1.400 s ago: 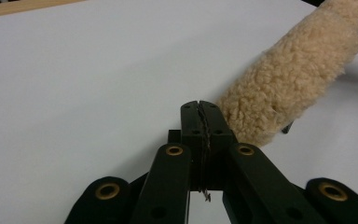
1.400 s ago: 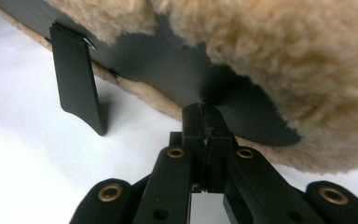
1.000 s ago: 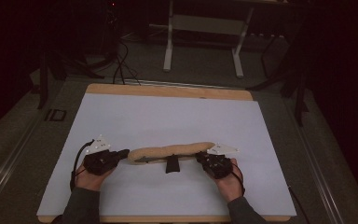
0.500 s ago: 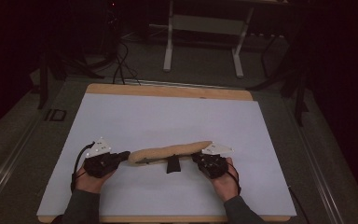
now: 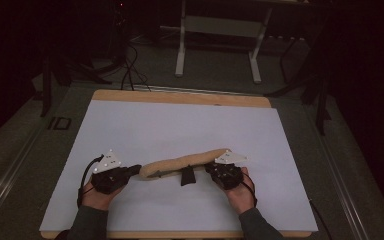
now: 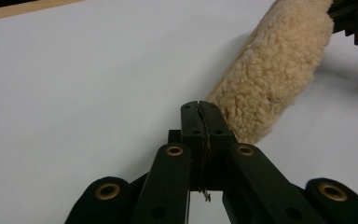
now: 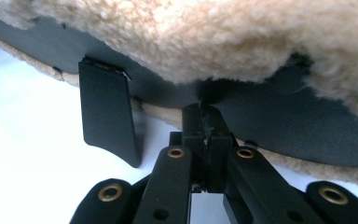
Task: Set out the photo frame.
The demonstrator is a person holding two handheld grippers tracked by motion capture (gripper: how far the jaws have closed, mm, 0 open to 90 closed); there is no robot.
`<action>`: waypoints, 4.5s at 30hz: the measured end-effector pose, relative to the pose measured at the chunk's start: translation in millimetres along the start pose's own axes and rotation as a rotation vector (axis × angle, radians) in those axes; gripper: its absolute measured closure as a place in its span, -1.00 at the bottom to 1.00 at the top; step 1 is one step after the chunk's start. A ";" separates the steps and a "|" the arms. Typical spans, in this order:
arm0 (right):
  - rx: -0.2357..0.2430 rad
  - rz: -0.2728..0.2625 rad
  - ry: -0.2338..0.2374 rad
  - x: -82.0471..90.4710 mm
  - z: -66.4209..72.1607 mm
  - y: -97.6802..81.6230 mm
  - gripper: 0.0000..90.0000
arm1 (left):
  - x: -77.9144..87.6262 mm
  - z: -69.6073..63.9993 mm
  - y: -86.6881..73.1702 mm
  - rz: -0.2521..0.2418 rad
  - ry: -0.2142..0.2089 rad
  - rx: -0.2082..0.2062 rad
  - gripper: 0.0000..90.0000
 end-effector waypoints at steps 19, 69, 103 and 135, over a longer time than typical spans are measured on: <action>0.006 -0.021 -0.005 2.6 4.9 2.8 1.00 | -3.6 -8.4 4.5 -0.010 -0.022 -0.026 1.00; -0.021 -0.069 -0.005 3.4 17.8 9.6 1.00 | -21.4 -39.3 18.4 -0.013 -0.151 -0.095 1.00; -0.016 -0.066 0.022 3.0 26.9 10.5 1.00 | -40.2 -65.8 26.3 0.000 -0.224 -0.136 1.00; 0.017 -0.011 0.066 -11.4 32.8 16.7 1.00 | -51.8 -80.3 29.0 -0.003 -0.232 -0.146 1.00</action>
Point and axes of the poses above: each handheld gripper's, and its own axes: x roughly backward along the jaws, y roughly out of its top, z roughly to its left, the point moved 1 cm from there along -x, roughly forward along the jaws, and after that the axes turned 11 degrees about -x, right-handed, at the moved point
